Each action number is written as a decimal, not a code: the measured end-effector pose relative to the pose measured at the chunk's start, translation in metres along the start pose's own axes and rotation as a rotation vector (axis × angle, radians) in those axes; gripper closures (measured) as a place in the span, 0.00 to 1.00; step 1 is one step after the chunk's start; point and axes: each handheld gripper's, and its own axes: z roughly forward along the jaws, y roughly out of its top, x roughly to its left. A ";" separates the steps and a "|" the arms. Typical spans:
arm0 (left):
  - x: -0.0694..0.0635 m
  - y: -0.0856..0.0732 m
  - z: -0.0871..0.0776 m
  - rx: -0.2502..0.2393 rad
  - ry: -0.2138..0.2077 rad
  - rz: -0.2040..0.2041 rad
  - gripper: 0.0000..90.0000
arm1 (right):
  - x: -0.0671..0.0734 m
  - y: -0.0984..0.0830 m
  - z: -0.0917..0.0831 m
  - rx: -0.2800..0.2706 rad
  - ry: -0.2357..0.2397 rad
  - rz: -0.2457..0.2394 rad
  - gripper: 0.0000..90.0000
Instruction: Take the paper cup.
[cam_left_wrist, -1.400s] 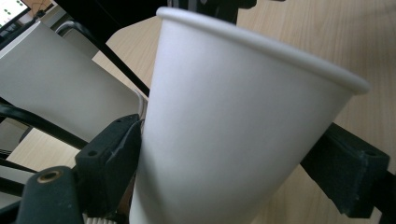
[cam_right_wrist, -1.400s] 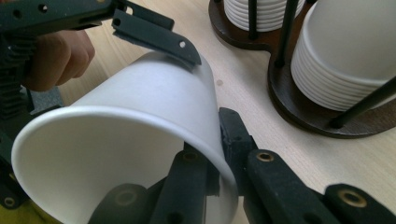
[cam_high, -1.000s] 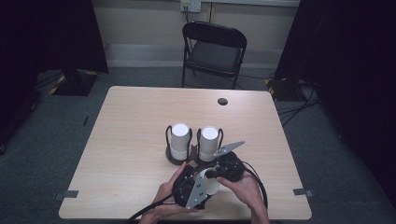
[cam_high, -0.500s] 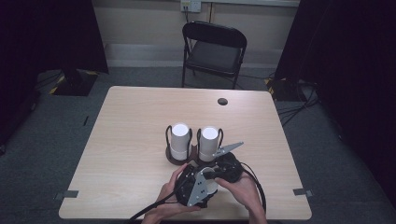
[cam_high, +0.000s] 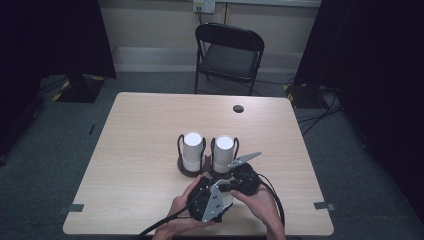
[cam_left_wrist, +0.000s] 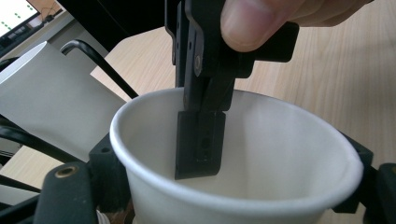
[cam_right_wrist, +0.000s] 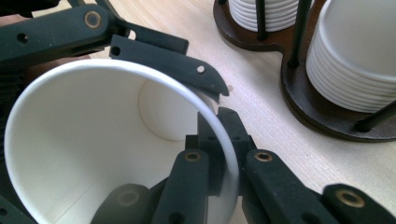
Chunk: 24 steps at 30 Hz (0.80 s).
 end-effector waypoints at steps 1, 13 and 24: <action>0.000 0.000 0.000 0.000 0.000 0.000 0.25 | 0.000 0.000 0.000 -0.006 0.000 0.003 0.99; 0.006 -0.002 -0.002 -0.028 0.027 -0.060 0.27 | 0.000 -0.003 -0.007 -0.092 -0.042 0.048 0.90; 0.010 -0.007 -0.002 -0.049 0.036 -0.136 0.27 | 0.002 -0.010 -0.013 -0.189 -0.062 0.057 0.85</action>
